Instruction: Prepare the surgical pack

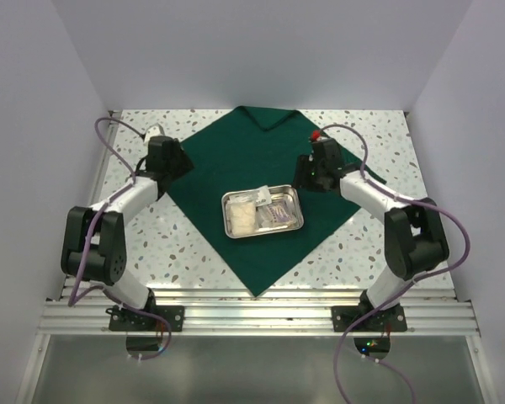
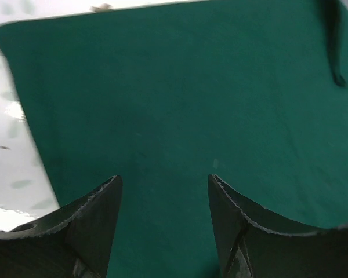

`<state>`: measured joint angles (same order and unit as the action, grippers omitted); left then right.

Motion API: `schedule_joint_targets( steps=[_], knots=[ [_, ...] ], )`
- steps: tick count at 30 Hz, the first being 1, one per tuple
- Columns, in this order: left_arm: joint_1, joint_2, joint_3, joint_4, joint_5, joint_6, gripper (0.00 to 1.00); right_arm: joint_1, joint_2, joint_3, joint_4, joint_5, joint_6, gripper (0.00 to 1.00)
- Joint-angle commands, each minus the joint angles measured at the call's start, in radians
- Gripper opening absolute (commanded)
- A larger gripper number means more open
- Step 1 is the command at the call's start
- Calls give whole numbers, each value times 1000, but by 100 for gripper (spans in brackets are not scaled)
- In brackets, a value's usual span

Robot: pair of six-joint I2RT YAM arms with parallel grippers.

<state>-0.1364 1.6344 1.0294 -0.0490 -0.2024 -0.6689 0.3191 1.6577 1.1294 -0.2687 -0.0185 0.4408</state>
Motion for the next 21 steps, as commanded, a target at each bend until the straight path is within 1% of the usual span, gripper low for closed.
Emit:
schedule_joint_targets(
  steps=[1,6,9,10,11,12,13,14,16,17,21],
  knots=[
    [4,-60,-86,118,141,43,64,44,42,30,-41,-67,-89,54],
    [4,-108,-187,210,221,69,64,74,86,26,-59,-37,-96,52],
    [4,-117,-218,227,228,74,63,87,105,23,-58,-17,-79,47],
    [4,-122,-238,236,239,71,63,90,108,15,-56,-12,-71,37],
    [1,-122,-250,251,245,71,62,97,111,12,-44,-6,-42,33],
    [0,-125,-262,277,251,68,62,98,116,4,-35,-8,-27,26],
    [-2,-128,-281,285,250,65,61,98,114,-9,-26,-2,-7,14],
    [-5,-130,-290,294,247,65,61,100,111,-17,-15,6,34,9],
    [-6,-143,-317,314,229,58,61,100,102,-37,9,15,67,4],
    [-6,-149,-330,324,224,57,61,100,100,-40,16,15,94,0],
    [-8,-183,-387,397,230,49,61,101,96,-31,5,84,119,0]
  ],
)
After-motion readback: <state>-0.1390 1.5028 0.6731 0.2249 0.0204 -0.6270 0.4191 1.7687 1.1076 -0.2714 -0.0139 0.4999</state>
